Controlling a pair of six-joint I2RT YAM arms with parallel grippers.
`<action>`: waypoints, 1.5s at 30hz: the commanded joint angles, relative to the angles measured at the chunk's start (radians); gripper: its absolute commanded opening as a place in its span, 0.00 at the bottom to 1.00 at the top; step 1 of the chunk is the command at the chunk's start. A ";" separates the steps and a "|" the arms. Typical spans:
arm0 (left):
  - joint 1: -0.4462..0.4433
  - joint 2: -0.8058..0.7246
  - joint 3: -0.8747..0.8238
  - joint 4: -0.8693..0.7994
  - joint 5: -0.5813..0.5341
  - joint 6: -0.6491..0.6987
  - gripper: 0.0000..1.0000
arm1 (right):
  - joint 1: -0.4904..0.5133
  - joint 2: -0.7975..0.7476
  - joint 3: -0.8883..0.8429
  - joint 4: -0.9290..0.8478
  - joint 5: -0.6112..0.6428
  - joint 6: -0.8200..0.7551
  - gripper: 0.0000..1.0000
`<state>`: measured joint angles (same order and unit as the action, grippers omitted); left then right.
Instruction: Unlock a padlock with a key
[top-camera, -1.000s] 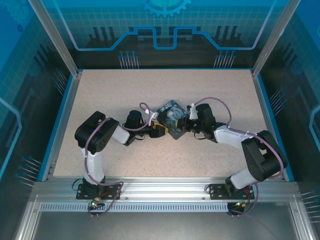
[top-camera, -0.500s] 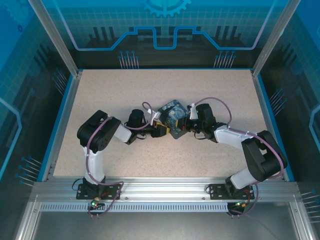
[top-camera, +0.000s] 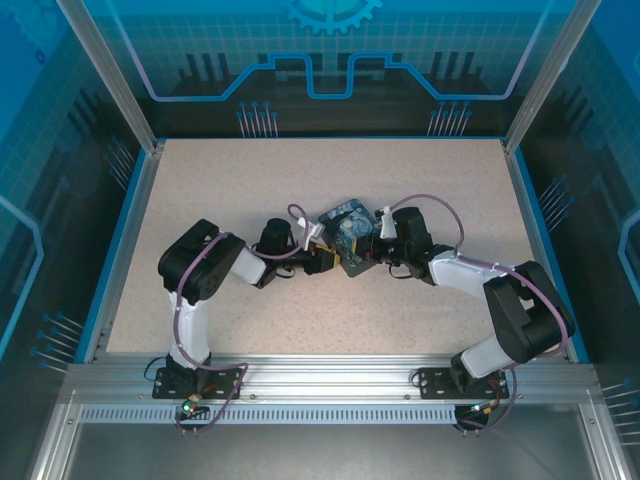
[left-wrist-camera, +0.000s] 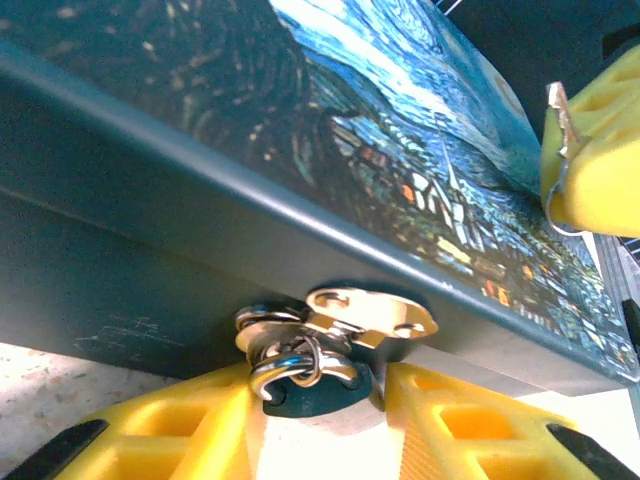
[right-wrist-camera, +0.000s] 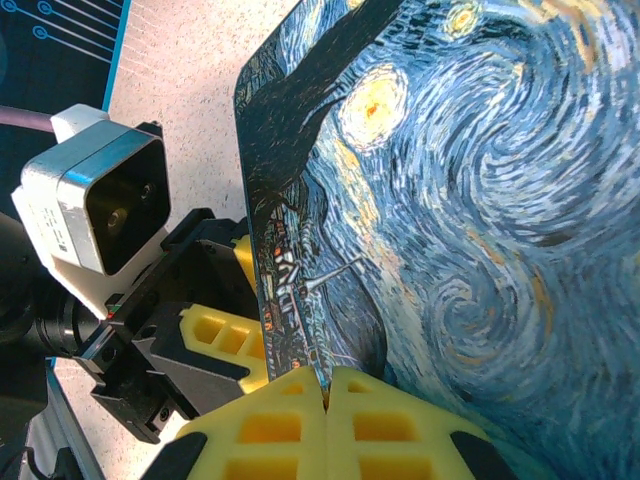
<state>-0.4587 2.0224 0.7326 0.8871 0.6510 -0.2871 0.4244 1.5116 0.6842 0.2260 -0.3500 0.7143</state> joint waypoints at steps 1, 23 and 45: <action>-0.041 0.017 -0.002 -0.112 0.006 0.003 0.35 | -0.004 0.023 -0.038 -0.127 0.027 -0.016 0.00; -0.125 -0.260 0.045 -0.494 -0.151 -0.189 0.22 | 0.009 -0.542 -0.232 -0.298 0.168 -0.273 0.00; -0.185 -0.277 0.113 -0.482 -0.149 -0.546 0.16 | 0.325 -0.529 -0.367 -0.135 0.476 -0.380 0.00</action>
<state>-0.6350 1.7744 0.8135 0.3889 0.4934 -0.7811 0.7254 0.9405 0.2840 0.0315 0.0498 0.3828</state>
